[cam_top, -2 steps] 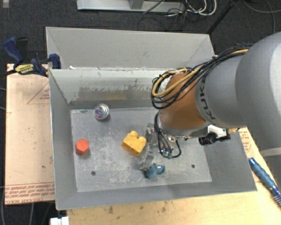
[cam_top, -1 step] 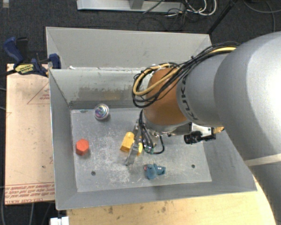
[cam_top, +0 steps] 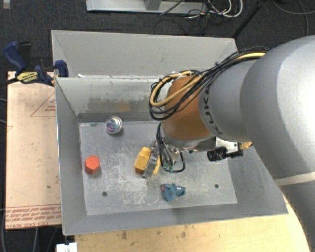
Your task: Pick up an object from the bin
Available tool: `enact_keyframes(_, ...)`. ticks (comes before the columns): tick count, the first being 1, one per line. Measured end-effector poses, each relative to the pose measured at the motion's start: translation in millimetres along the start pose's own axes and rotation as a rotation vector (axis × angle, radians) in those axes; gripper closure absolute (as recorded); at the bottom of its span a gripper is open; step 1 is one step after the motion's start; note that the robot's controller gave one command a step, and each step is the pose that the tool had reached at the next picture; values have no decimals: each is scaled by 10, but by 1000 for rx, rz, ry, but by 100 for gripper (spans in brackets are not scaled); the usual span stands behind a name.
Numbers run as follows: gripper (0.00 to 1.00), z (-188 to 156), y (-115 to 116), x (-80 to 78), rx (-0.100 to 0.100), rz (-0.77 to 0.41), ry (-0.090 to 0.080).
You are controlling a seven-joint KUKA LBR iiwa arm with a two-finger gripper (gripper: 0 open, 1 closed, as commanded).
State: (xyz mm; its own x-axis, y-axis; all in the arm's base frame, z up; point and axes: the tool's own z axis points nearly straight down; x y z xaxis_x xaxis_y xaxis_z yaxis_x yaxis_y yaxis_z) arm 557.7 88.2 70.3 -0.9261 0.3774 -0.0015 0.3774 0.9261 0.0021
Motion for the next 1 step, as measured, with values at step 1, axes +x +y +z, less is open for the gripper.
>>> enact_keyframes(1, 100, -1738, 101, -205, -4, 34, -8)
